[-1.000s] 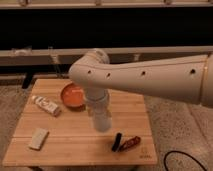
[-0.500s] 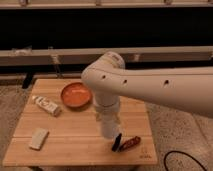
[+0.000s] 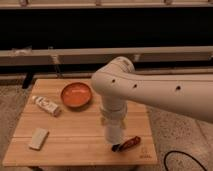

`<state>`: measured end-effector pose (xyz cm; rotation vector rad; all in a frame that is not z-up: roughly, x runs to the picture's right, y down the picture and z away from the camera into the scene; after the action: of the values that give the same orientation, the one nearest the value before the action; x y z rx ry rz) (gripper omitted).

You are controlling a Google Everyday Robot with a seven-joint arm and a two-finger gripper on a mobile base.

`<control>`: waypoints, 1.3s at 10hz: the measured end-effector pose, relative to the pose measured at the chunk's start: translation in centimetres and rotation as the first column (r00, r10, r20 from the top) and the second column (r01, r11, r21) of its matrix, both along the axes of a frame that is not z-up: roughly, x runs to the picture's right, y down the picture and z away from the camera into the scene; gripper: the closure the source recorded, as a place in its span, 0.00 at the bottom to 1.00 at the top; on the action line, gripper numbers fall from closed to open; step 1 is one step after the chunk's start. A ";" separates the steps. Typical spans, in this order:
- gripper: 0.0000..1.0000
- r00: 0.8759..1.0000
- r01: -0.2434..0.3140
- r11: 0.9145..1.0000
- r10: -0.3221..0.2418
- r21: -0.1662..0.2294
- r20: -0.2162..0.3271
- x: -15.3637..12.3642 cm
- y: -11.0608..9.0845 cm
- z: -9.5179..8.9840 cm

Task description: Place the ceramic cup over the eraser

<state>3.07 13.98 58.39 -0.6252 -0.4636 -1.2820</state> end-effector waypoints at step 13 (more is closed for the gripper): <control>0.95 0.997 -0.054 0.999 0.054 0.004 -0.049 1.4 2.9 4.9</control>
<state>4.43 16.90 63.28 -0.6368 -0.4359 -1.2130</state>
